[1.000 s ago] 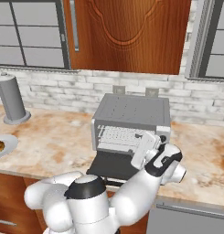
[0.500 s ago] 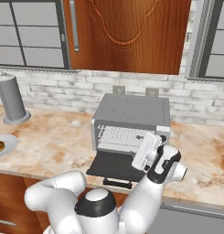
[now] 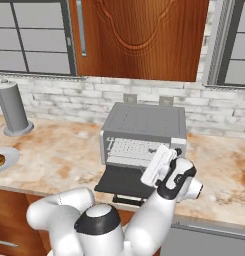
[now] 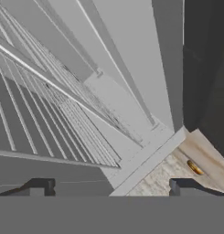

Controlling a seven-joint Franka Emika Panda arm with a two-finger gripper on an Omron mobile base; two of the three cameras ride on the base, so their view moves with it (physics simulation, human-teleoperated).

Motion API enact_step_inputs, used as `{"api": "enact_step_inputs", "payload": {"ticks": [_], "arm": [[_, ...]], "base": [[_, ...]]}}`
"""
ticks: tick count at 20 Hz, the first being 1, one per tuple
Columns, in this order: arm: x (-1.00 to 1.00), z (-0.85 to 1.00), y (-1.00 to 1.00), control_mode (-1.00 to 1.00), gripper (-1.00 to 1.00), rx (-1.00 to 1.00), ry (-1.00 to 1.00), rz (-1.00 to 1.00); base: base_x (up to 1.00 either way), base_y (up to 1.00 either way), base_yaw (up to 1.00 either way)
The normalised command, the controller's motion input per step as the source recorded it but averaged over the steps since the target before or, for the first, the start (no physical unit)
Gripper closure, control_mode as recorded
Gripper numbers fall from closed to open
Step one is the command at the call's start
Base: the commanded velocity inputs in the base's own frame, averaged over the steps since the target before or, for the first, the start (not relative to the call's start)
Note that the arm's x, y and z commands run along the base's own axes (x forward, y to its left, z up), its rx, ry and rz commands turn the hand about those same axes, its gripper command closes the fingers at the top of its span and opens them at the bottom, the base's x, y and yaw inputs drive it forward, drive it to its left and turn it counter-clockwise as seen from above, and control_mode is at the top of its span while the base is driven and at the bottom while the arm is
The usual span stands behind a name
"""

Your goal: Pick up the bagel from the plate, place it on the toaster oven rack, close the door, and set the timer.

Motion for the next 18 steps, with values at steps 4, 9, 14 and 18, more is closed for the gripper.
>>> {"api": "enact_step_inputs", "payload": {"ticks": [4,9,14,18], "arm": [[0.0,-0.14,0.02,-1.0,-1.0,0.31,0.48,-0.14],[-0.02,-0.18,0.0,-1.0,-1.0,0.27,0.4,-0.14],[0.27,-0.02,0.0,-1.0,-1.0,0.2,0.26,-0.09],[0.35,-0.04,0.0,-1.0,-1.0,0.16,0.2,-0.06]], "base": [[0.0,0.0,0.0],[0.0,0.0,0.0],[0.0,0.0,0.0],[0.0,0.0,0.0]]}}
